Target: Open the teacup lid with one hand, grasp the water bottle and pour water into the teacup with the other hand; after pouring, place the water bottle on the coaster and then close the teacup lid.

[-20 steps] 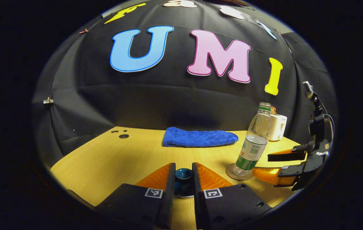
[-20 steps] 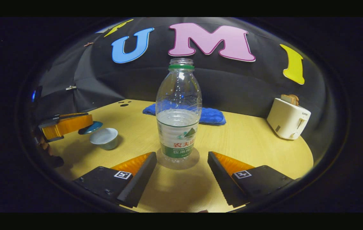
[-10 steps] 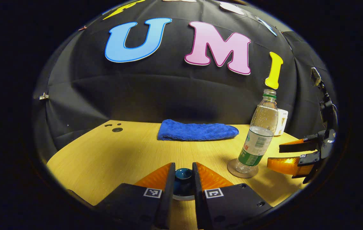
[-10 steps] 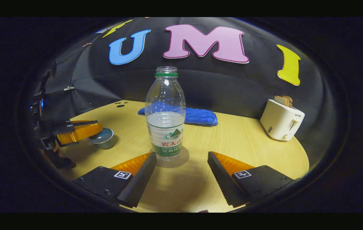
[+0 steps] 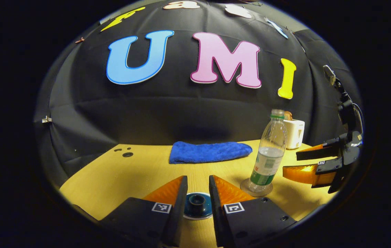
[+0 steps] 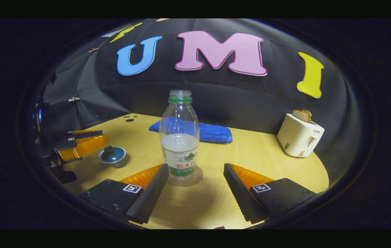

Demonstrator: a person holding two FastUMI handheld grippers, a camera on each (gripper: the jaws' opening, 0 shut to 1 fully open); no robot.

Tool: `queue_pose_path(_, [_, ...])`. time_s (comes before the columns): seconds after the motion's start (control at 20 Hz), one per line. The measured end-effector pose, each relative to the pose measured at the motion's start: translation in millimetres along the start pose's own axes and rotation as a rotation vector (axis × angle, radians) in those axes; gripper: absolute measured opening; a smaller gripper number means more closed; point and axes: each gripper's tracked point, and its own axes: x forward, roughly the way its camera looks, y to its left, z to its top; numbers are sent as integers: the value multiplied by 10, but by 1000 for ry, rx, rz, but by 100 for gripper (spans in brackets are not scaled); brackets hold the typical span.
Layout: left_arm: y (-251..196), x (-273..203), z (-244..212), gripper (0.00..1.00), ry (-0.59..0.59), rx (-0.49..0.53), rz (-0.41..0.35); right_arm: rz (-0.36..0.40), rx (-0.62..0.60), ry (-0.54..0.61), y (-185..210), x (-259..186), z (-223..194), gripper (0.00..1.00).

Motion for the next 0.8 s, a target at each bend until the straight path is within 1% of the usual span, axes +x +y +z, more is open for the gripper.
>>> queue_pose_path(0.2, [13, -252, 602, 41, -31, -5, -5, -46, -47, -101, 45, -369, 765, 99])
queue_pose_path(0.25, [5, -331, 786, 41, -37, -16, -11, -47, -39, -117, 90, -474, 941, 99])
queue_pose_path(0.4, [-7, -535, 1272, 41, -54, -68, -18, -22, 17, -136, 263, -761, 1398, 99])
queue_pose_path(0.5, [10, -670, 1566, 41, -70, -60, -20, -17, 57, -147, 314, -926, 1618, 99])
queue_pose_path(0.65, [15, -863, 1904, 41, -86, -24, -27, -32, 78, -167, 275, -1149, 1862, 99])
queue_pose_path(0.7, [-4, -921, 1978, 36, -89, -22, -36, -43, 75, -177, 250, -1230, 1919, 99])
queue_pose_path(0.75, [-9, -977, 2028, 41, -91, -23, -42, -56, 72, -184, 206, -1295, 1963, 98])
queue_pose_path(0.8, [5, -1030, 2060, 41, -88, -30, -43, -67, 69, -188, 193, -1355, 1983, 98])
